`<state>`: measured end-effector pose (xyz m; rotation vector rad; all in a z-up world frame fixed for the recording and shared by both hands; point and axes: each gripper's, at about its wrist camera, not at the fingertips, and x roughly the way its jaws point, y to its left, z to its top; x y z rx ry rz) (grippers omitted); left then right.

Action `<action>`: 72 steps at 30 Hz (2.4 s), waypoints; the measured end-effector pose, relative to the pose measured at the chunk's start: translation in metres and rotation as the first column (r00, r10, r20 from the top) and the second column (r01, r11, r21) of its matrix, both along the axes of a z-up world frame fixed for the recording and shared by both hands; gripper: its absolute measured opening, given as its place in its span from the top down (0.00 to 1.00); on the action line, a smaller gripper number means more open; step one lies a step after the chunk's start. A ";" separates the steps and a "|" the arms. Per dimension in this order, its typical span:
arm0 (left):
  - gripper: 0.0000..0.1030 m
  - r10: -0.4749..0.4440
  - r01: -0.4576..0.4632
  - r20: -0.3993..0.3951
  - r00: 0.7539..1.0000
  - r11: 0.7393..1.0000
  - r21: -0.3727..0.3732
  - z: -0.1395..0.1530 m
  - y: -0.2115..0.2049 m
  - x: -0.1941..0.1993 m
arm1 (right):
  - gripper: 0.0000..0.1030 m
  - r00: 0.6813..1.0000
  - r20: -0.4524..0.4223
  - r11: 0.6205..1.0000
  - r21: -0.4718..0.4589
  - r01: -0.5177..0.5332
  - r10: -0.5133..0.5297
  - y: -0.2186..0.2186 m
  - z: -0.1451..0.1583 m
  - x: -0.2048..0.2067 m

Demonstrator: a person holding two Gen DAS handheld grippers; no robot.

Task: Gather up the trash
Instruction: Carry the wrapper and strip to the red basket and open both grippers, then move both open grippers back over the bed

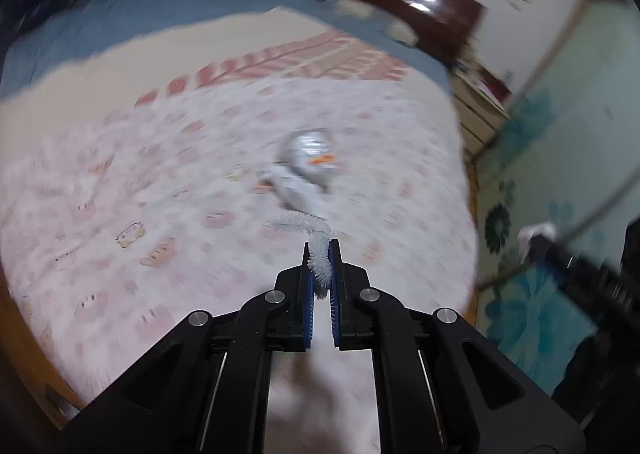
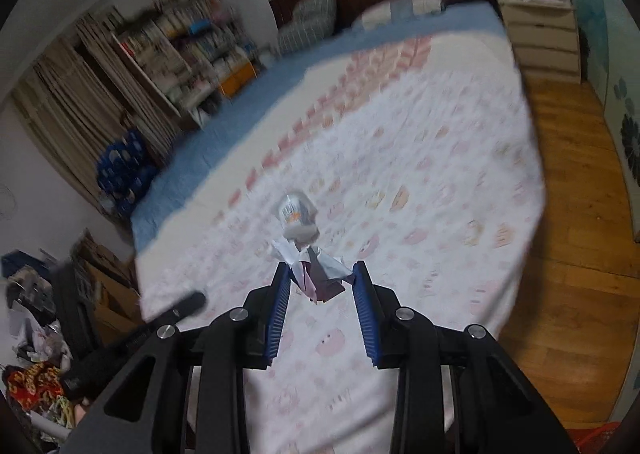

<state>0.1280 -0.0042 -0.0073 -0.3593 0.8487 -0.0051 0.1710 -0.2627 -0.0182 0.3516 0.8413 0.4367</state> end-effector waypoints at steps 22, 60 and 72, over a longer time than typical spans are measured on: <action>0.94 -0.768 0.758 0.055 0.638 0.639 0.131 0.038 -0.434 -0.192 | 0.68 0.720 -0.204 0.746 -0.251 0.617 -0.663 -0.414 -0.113 -0.429; 0.46 -0.815 0.864 -0.287 0.504 0.472 0.179 -0.122 -0.544 -0.191 | 0.41 0.650 -0.238 0.692 -0.203 0.693 -0.722 -0.437 -0.148 -0.407; 0.40 -0.781 0.789 -0.123 0.612 0.591 0.170 -0.045 -0.469 -0.167 | 0.41 0.707 -0.198 0.734 -0.206 0.647 -0.679 -0.413 -0.115 -0.391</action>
